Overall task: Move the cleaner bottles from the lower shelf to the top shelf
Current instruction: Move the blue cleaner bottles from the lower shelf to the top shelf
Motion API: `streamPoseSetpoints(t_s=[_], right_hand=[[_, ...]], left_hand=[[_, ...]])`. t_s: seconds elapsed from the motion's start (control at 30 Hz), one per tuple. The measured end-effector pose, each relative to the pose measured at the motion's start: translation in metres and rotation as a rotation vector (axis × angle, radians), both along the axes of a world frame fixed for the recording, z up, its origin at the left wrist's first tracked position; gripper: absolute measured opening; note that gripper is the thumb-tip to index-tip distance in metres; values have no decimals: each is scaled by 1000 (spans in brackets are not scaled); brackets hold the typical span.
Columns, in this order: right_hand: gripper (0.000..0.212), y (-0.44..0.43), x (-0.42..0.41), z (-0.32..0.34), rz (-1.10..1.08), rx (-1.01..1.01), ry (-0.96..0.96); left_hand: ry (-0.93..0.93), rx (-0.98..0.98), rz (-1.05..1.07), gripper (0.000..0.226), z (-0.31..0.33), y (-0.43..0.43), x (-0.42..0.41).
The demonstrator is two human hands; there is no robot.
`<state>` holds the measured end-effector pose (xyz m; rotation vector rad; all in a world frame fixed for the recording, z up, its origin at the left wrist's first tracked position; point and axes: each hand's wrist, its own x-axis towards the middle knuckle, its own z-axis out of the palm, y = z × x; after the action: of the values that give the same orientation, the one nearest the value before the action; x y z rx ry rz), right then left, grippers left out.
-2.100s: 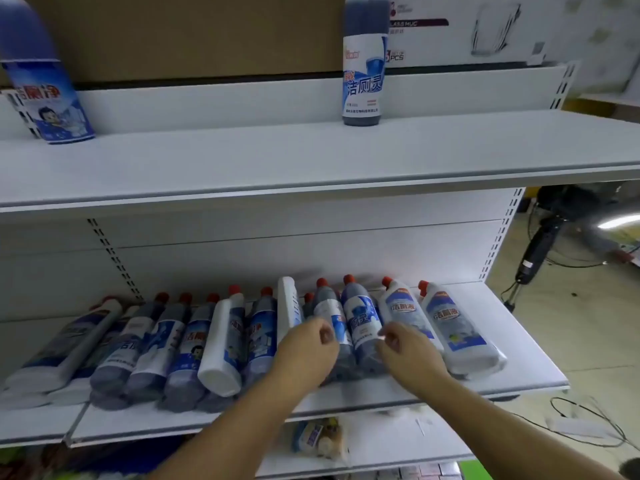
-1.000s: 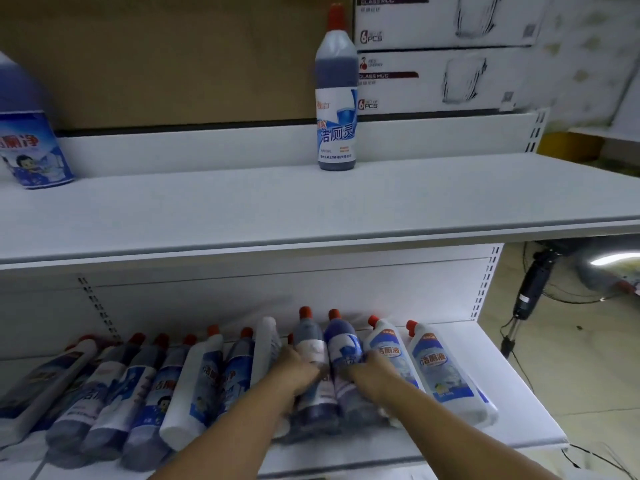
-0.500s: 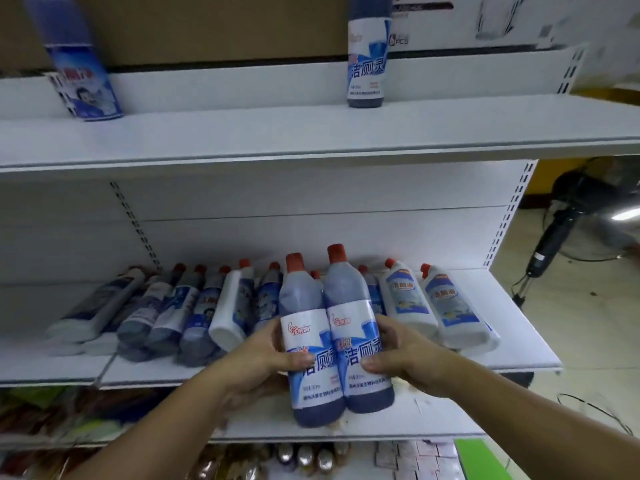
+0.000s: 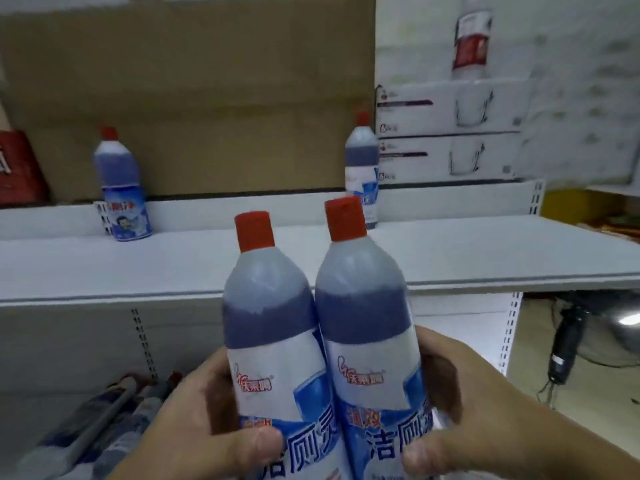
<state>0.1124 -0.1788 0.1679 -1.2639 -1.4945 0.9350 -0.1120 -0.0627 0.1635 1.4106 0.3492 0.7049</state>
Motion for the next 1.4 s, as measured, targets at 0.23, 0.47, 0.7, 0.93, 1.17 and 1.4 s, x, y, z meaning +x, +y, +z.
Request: streamPoseSetpoints(t_s=[0.23, 0.47, 0.7, 0.93, 1.17, 1.4], right_hand=[[66, 26, 43, 81, -121, 262, -58], [62, 51, 94, 113, -232, 362, -53], [58, 75, 134, 134, -288, 400, -75], [55, 115, 156, 140, -346, 382, -63], [50, 145, 167, 153, -485, 379, -41], [55, 169, 189, 146, -575, 299, -103]], left_hand=[[-111, 285, 18, 70, 89, 32, 60], [-55, 335, 105, 60, 125, 66, 115], [1, 401, 157, 61, 145, 92, 137], [40, 416, 146, 65, 152, 142, 153], [5, 379, 86, 66, 164, 189, 171], [96, 407, 84, 45, 157, 222, 204]])
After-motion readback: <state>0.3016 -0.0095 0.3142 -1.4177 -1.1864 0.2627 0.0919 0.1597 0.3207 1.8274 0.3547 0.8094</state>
